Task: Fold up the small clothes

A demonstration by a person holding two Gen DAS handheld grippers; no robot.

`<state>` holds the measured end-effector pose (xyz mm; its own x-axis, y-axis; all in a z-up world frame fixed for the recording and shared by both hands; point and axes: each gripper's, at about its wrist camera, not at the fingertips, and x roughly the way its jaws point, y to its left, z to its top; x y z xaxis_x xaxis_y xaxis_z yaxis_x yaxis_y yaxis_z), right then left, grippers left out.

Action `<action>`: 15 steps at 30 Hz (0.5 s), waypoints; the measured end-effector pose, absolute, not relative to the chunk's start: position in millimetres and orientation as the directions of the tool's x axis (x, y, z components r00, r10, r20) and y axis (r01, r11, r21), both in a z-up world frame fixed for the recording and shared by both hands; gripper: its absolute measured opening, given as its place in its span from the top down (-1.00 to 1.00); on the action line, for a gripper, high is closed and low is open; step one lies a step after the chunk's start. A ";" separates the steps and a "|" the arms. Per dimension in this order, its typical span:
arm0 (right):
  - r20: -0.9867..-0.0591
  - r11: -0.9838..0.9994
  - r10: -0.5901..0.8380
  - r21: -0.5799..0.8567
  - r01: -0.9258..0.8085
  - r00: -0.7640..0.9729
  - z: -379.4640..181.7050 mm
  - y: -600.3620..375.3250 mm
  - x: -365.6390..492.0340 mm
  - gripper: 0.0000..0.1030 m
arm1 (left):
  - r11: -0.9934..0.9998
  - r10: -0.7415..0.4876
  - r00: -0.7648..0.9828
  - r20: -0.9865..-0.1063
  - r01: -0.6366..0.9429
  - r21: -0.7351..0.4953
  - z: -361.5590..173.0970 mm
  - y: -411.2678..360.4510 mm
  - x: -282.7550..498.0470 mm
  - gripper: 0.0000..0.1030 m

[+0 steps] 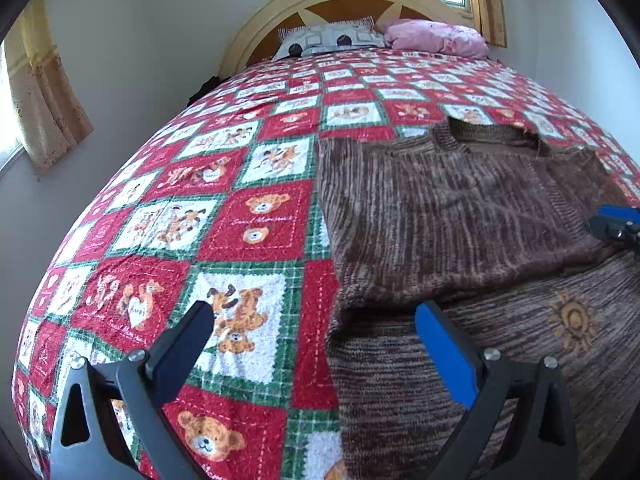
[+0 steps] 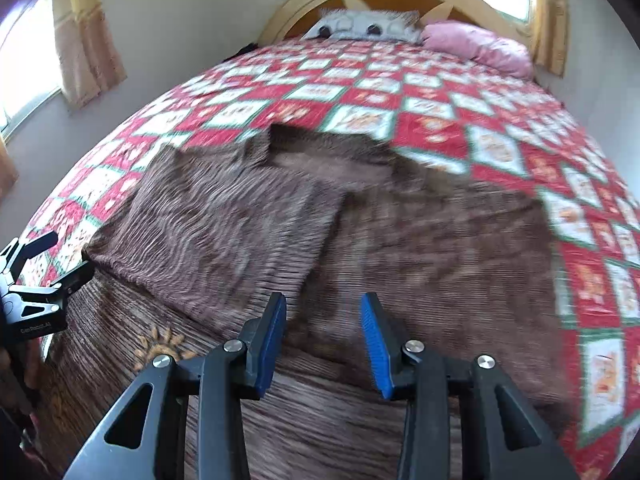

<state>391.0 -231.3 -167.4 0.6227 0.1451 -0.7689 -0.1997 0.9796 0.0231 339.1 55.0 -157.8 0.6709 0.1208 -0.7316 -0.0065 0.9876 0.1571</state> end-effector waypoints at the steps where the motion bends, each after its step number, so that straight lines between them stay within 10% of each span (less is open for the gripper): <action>1: -0.763 0.985 0.113 0.001 -0.173 0.637 -164.0 -241.5 389.4 0.22 | 0.989 0.112 0.673 -0.731 -0.002 0.150 -156.1 53.8 338.1 -1.00; 15: -0.789 0.997 0.071 0.046 -0.056 0.611 -173.9 -301.1 373.6 0.20 | 0.987 0.097 0.676 -0.731 0.027 0.156 -149.5 31.6 333.8 -1.00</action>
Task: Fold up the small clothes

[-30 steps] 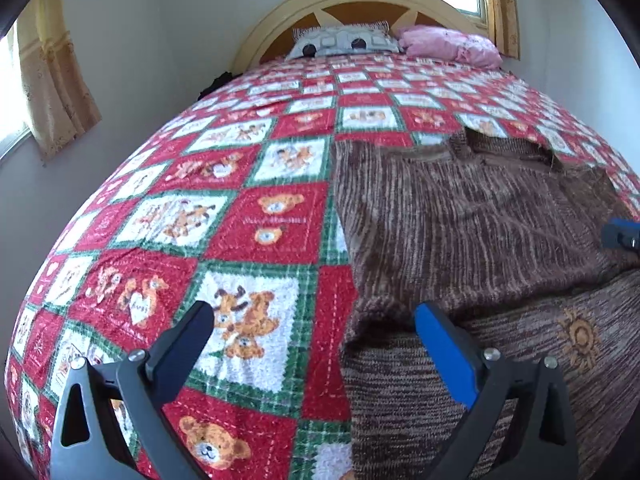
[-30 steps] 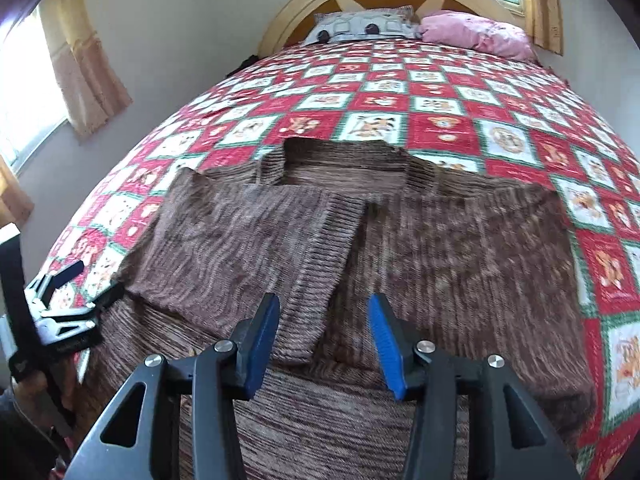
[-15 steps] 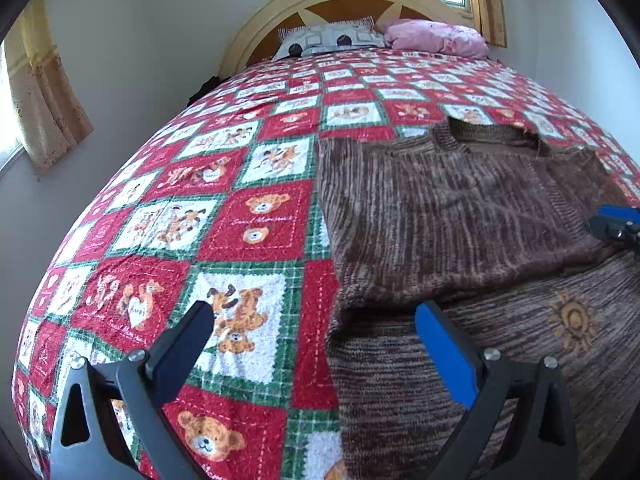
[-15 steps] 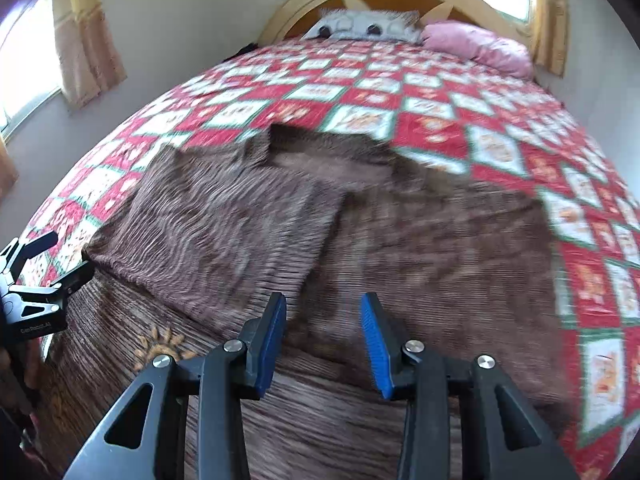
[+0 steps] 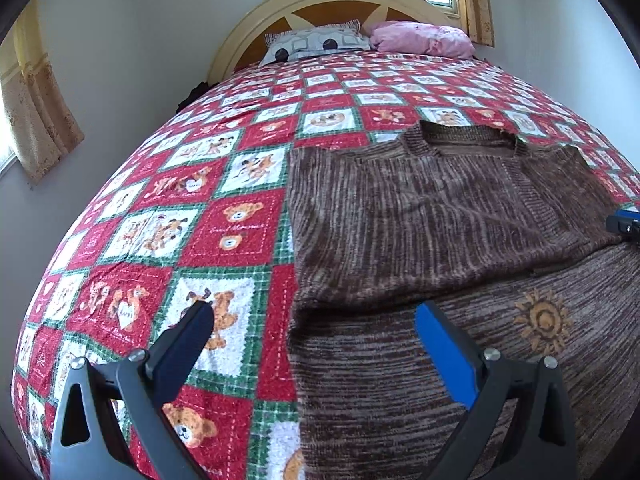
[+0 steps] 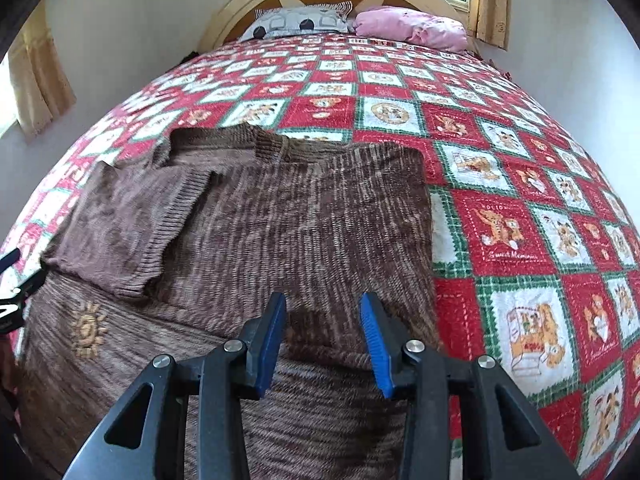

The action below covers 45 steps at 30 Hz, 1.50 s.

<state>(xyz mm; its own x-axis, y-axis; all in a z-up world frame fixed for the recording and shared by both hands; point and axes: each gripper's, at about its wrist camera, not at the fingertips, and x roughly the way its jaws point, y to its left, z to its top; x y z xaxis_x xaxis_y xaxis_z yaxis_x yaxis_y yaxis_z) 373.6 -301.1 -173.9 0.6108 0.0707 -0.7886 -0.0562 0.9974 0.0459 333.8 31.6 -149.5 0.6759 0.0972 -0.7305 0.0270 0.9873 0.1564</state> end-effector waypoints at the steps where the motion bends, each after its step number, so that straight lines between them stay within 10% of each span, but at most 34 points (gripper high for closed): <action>1: -0.787 0.997 0.072 0.046 -0.058 0.613 -173.5 -299.1 372.0 0.20 | 0.987 0.096 0.677 -0.729 0.028 0.155 -148.3 31.2 332.8 -1.00; 13: -0.781 0.995 0.091 0.048 -0.087 0.618 -167.6 -288.7 344.9 -0.10 | 0.991 0.050 0.694 -0.718 0.055 0.123 -135.8 18.9 313.4 -1.00; 45: -0.734 0.978 0.205 0.133 -0.159 0.648 -150.8 -259.5 199.9 -0.10 | 0.986 -0.046 0.729 -0.683 0.143 0.086 -107.9 15.2 193.1 -1.00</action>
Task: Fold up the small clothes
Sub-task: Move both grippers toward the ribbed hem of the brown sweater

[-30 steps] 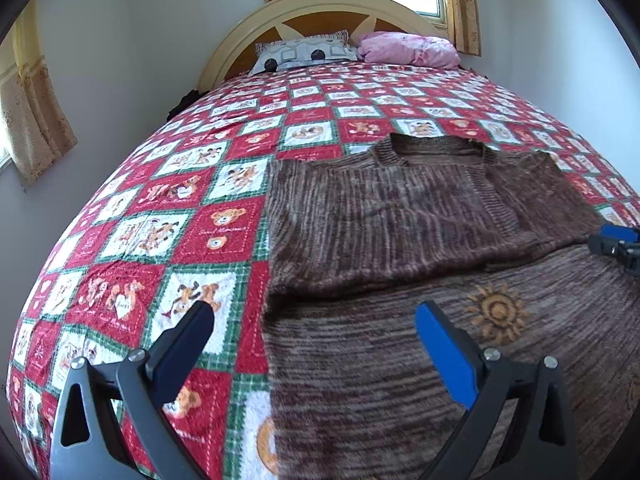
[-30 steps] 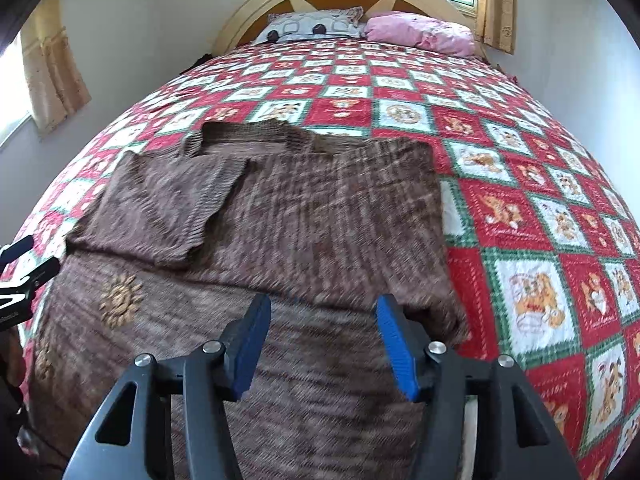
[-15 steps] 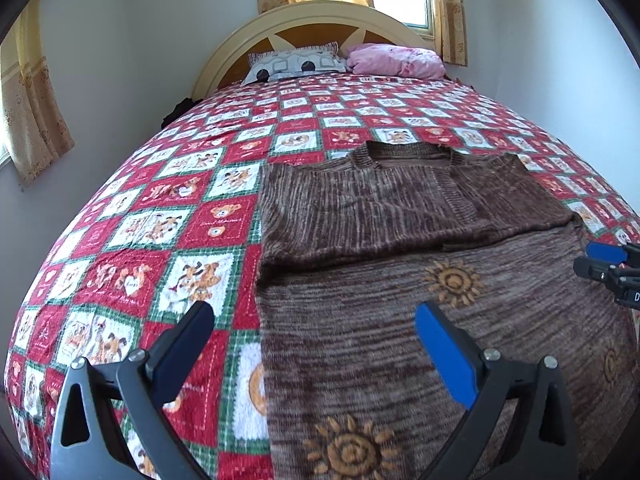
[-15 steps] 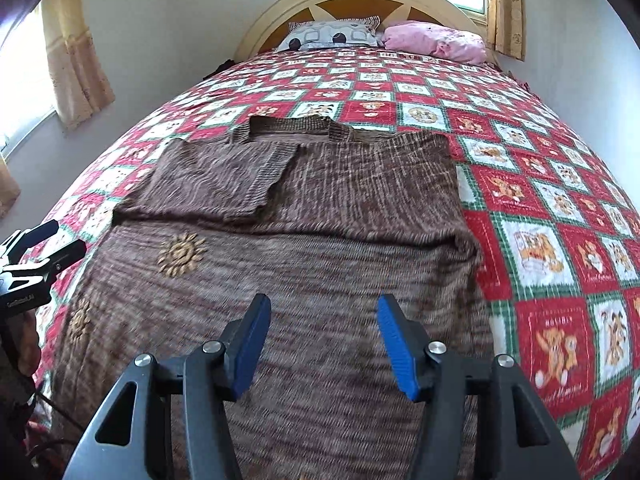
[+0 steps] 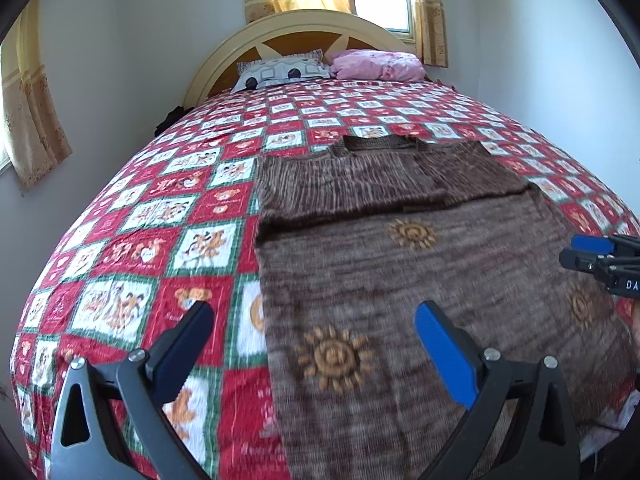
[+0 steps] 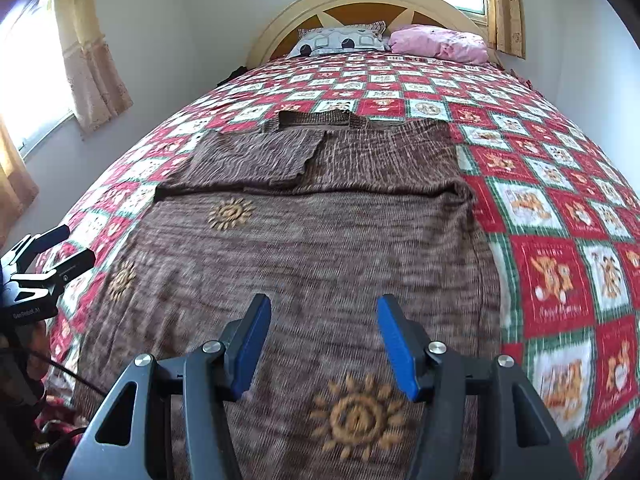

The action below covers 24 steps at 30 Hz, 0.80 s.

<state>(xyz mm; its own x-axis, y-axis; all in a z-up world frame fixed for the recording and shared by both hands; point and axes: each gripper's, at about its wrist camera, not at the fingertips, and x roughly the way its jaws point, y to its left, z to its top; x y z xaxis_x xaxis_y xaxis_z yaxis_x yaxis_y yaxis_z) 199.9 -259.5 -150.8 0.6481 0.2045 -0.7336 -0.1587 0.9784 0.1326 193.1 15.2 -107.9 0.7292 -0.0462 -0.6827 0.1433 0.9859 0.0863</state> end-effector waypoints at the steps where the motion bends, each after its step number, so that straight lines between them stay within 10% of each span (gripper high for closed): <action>1: -0.734 0.978 0.207 0.135 -0.159 0.647 -150.7 -259.4 193.4 -0.10 | 0.985 -0.050 0.730 -0.681 0.148 0.087 -107.2 14.8 188.3 -1.00; 24: -0.762 0.986 0.157 0.080 -0.149 0.629 -163.5 -270.8 99.2 -0.10 | 0.971 -0.013 0.627 -0.779 0.193 0.139 -144.9 21.5 101.4 -1.00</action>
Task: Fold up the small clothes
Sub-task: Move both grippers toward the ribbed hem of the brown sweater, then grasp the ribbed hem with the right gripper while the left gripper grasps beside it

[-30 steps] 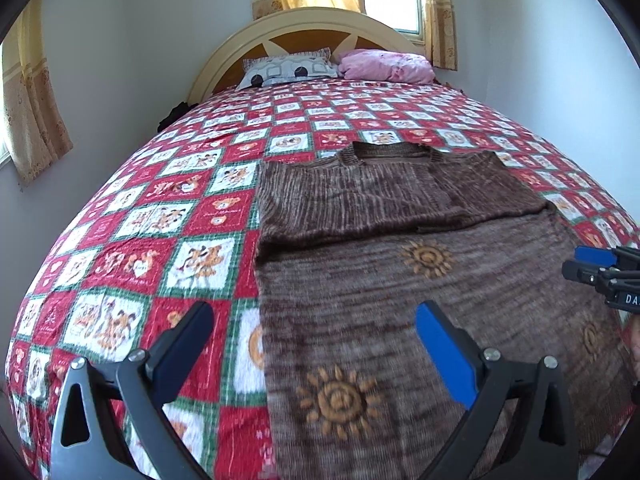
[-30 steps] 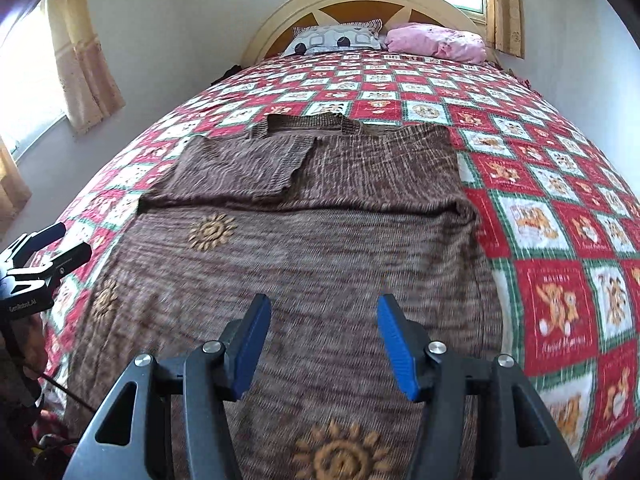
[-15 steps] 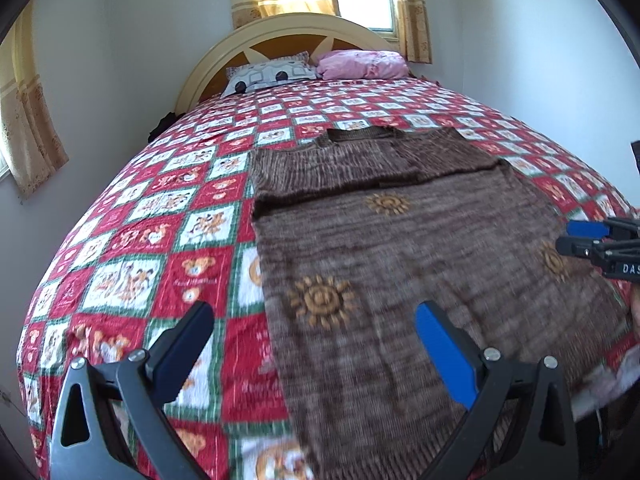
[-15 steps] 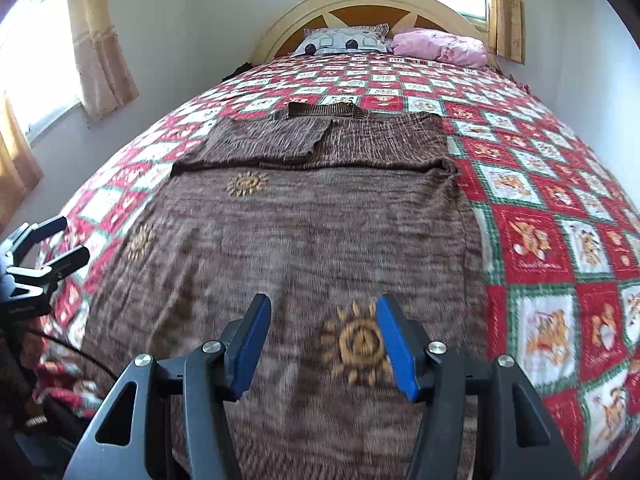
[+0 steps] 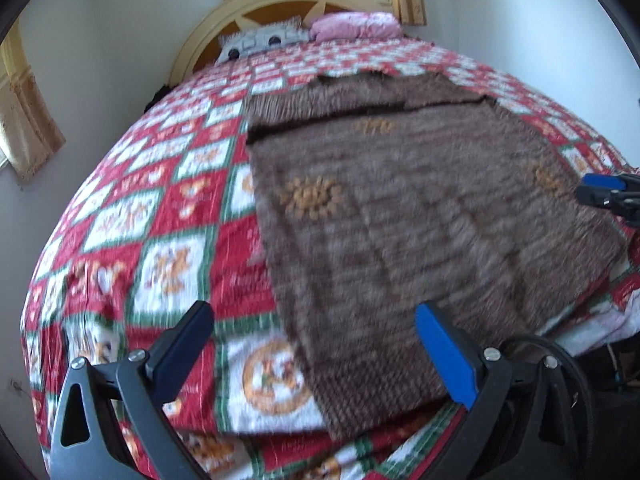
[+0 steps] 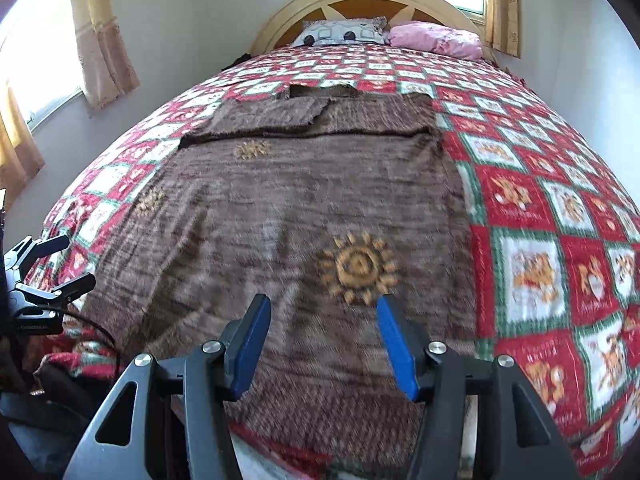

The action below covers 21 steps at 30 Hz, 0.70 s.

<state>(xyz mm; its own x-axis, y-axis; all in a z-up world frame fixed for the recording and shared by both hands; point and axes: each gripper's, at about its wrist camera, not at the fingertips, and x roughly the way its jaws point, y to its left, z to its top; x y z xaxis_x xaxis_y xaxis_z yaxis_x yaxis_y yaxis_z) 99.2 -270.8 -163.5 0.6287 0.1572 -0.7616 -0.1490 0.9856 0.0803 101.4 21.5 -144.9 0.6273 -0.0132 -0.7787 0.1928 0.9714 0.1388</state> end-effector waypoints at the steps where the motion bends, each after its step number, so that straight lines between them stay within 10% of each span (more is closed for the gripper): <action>1: -0.765 0.987 0.149 0.078 -0.139 0.627 -165.3 -275.2 94.7 -0.10 | 0.973 -0.005 0.616 -0.787 0.185 0.138 -147.9 23.6 100.7 -1.00; 21: -0.796 0.997 0.062 0.072 -0.008 0.602 -183.5 -323.7 49.4 -0.10 | 0.987 -0.083 0.495 -0.865 0.158 -0.004 -169.2 33.2 92.9 -0.54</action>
